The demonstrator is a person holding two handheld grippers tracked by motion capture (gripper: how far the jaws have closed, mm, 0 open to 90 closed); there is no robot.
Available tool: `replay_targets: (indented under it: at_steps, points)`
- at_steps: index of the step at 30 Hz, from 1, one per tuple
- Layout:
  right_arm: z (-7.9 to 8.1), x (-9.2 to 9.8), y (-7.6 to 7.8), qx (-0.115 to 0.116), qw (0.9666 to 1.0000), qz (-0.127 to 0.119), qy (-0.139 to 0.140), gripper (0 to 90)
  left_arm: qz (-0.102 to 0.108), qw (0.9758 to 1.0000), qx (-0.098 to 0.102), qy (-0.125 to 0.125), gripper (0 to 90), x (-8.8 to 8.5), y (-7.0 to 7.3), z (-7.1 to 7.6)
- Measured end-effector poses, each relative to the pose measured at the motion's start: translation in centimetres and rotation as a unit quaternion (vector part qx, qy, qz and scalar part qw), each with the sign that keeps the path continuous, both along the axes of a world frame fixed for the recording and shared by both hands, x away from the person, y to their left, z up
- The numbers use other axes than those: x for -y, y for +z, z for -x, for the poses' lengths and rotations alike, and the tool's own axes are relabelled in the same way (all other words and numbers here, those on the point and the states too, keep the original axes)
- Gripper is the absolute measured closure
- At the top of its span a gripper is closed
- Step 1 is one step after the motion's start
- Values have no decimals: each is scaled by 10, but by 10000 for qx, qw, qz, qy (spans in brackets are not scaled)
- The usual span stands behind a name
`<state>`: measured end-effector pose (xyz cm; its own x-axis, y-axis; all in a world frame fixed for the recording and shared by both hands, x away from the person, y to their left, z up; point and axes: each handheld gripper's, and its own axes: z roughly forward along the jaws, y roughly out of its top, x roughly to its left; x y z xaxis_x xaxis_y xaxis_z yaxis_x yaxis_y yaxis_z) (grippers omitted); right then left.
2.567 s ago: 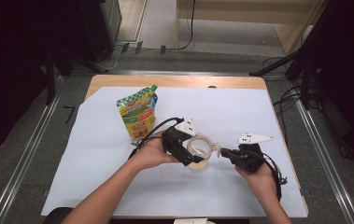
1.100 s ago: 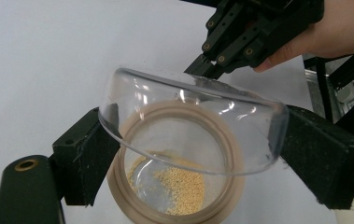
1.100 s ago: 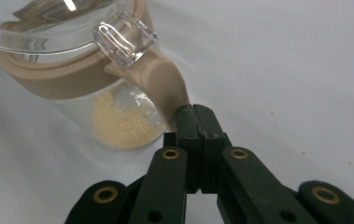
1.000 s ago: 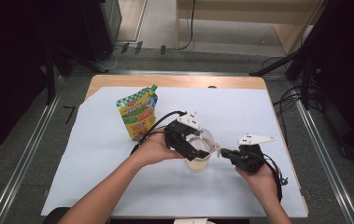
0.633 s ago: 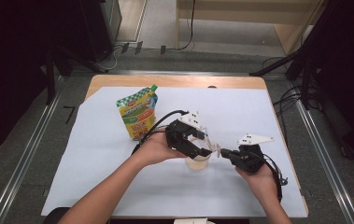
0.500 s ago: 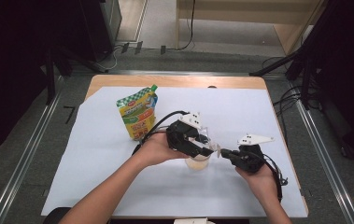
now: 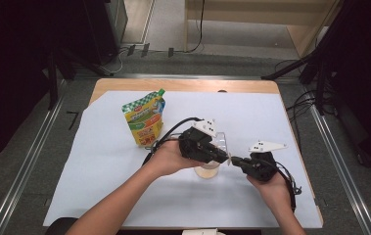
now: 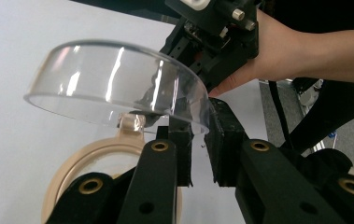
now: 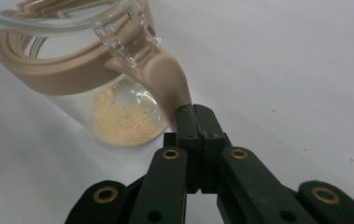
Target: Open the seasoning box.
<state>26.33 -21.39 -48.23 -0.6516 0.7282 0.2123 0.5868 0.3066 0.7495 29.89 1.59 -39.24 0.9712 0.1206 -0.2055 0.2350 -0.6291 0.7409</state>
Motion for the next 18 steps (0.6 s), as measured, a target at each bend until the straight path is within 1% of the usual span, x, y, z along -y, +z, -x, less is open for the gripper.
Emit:
replay_targets:
  at_steps: [4, 6, 9, 12, 13, 14, 16, 18]
  points:
    - [0, 0, 0, -5, 10000, 3, -4, 900, 35, 9999, -145, -29, 829, 5, 0, -2]
    - [0, 0, 0, -6, 10000, 3, -1, 900, 32, 9999, -137, -62, 829, 8, 0, -3]
    - [1, 0, 0, -28, 10000, -7, -7, 900, 32, 9997, -200, -104, 823, 15, 0, -5]
    - [1, 0, 0, -38, 10000, -12, -14, 900, 62, 9996, -261, -131, 807, 20, -1, -7]
    - [1, 0, 0, -39, 10000, -14, -8, 900, 37, 9995, -277, -147, 788, 22, -2, -8]
    - [1, 0, 0, -39, 10000, -14, -8, 900, 21, 9995, -292, -147, 788, 24, -3, -9]
    - [2, 0, 0, -42, 10000, -12, -2, 900, 39, 9992, -384, -142, 766, 26, -6, -10]
    - [2, 0, 0, -21, 10000, 3, 10, 900, 30, 9990, -424, -130, 750, 26, -6, -11]
